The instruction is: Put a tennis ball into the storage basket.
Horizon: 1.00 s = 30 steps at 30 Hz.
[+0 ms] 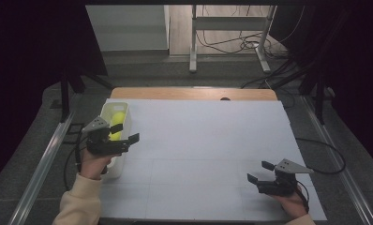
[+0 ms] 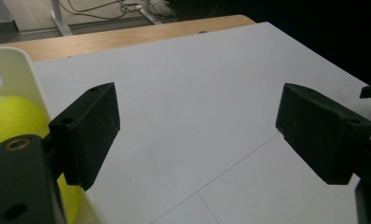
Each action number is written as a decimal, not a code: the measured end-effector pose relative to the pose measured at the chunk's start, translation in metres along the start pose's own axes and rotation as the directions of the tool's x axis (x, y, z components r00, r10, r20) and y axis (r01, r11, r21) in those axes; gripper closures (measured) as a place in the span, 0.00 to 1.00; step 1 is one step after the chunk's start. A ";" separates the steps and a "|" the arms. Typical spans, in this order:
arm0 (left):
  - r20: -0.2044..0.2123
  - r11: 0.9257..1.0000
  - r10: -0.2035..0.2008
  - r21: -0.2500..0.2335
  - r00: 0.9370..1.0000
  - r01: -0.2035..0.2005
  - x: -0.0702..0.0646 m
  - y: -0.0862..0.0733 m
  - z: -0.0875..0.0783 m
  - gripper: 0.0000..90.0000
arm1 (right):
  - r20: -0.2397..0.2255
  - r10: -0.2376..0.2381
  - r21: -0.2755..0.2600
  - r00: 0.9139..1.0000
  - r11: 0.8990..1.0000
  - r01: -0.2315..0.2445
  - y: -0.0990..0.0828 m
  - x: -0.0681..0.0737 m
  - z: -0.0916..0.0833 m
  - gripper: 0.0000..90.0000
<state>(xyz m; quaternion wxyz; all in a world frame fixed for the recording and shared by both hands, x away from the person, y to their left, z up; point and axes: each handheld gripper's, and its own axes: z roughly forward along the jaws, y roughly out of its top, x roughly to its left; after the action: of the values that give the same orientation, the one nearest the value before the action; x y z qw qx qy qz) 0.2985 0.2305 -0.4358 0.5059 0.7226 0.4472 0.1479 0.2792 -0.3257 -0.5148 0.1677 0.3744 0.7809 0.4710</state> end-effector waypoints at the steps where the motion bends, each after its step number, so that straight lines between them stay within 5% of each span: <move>1: 0.011 1.000 0.005 0.000 1.000 -0.005 -0.003 -0.001 0.001 0.16 | 0.000 -0.002 0.000 1.000 1.000 0.002 0.000 0.001 -0.001 0.18; 22: 0.117 0.994 0.111 -0.008 0.987 -0.110 -0.050 -0.026 0.009 0.16 | -0.018 -0.032 0.013 0.999 0.999 0.032 -0.002 0.015 -0.004 0.18; 30: 0.159 0.994 0.101 0.035 0.982 -0.107 -0.063 -0.048 0.017 0.16 | -0.021 -0.043 0.014 0.999 0.999 0.043 -0.002 0.018 -0.005 0.18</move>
<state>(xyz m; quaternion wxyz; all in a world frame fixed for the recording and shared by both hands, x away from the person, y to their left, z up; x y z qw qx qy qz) 0.2509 0.1746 -0.4694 0.5152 0.7652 0.3709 0.1072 0.2633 -0.3157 -0.5124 0.1670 0.3539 0.7939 0.4654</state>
